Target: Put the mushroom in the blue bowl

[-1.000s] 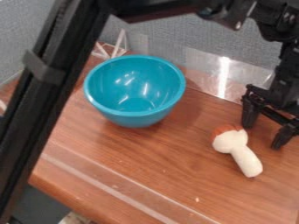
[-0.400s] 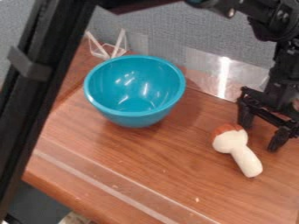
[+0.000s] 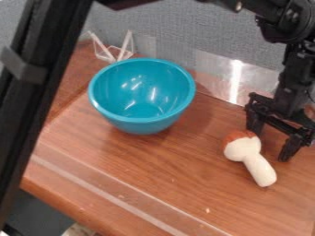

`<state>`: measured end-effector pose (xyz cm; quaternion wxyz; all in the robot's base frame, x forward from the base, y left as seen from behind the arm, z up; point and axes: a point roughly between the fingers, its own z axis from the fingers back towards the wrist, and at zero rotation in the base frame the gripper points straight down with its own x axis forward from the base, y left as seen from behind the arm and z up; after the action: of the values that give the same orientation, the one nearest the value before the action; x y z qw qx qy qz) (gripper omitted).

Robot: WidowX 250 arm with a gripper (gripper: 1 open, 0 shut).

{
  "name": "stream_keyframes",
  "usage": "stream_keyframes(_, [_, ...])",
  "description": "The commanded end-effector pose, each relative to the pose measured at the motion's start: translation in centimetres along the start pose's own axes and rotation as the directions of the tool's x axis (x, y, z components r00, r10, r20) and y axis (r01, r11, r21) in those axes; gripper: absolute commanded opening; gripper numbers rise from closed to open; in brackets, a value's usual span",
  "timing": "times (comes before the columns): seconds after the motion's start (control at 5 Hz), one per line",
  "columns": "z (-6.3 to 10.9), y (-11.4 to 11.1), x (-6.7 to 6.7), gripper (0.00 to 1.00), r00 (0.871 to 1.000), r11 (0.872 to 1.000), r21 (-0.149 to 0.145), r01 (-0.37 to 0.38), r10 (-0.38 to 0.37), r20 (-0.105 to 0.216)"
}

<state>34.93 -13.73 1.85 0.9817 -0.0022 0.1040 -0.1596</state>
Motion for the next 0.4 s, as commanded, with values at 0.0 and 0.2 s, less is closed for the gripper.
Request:
stream_keyframes(0.0, [-1.12,0.99,-1.12,1.0,0.998,0.999,-0.013,-0.049,0.048,-0.044])
stream_keyframes(0.2, [-1.16,1.06,-1.36,1.0,0.997,0.998,-0.02,-0.057,0.056,-0.043])
